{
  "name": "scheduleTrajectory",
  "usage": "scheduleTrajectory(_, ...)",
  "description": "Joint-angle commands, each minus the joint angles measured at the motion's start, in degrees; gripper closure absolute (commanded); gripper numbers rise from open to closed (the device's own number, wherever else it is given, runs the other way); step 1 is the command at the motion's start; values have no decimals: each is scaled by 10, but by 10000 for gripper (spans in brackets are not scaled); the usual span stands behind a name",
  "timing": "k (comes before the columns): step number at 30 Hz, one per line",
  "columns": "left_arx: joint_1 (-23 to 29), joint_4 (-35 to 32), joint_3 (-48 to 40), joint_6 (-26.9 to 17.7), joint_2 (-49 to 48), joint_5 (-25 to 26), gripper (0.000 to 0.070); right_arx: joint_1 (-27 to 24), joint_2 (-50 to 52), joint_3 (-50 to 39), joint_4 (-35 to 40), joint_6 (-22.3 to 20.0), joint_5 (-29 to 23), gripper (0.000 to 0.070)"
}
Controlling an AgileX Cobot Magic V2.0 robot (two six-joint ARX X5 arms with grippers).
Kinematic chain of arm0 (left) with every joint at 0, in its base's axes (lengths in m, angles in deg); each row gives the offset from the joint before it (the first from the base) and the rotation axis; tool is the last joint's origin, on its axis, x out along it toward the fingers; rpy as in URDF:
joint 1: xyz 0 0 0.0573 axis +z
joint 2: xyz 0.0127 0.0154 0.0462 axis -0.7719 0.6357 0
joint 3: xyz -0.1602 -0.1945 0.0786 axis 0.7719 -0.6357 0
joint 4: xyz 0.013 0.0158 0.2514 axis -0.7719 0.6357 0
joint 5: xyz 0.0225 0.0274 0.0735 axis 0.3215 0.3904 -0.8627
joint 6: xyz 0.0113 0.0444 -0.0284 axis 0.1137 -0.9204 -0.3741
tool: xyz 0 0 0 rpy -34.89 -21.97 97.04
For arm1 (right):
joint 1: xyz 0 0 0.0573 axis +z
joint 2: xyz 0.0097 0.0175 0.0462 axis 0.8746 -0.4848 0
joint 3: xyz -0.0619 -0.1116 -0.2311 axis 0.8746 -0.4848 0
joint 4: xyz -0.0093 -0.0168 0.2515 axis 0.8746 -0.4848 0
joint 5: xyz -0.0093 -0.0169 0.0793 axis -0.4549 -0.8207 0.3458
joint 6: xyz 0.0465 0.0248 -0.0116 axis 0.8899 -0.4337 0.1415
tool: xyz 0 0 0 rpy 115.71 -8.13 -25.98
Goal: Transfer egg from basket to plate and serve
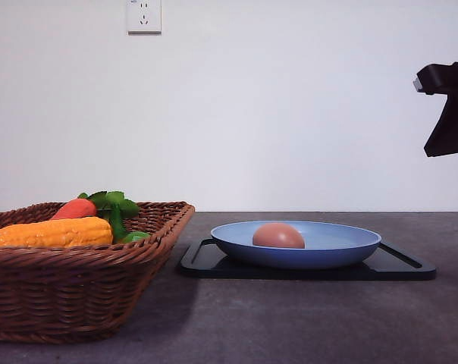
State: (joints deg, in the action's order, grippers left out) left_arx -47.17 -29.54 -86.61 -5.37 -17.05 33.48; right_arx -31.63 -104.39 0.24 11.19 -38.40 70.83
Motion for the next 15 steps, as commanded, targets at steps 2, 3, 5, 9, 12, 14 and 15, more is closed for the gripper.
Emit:
scheduleTrajectory(2,1,33,-4,-6,-1,2,700,4,-3,3,5,5,-1,700)
scheduleTrajectory(3,1,35,-4,0,-1,3,700,4,-3,3,5,5,-1,700)
scheduleTrajectory(5,1,37,-4,8,-1,3,700,4,-3,3,5,5,-1,700)
scheduleTrajectory(9,1,36,-4,6,-1,3,700,4,-3,3,5,5,-1,700)
scheduleTrajectory(12,1,36,-4,6,-1,3,700,4,-3,3,5,5,-1,700)
scheduleTrajectory(14,1,36,-4,6,-1,3,700,4,-3,3,5,5,-1,700)
scheduleTrajectory(15,1,36,-4,6,-1,3,700,4,-3,3,5,5,-1,700)
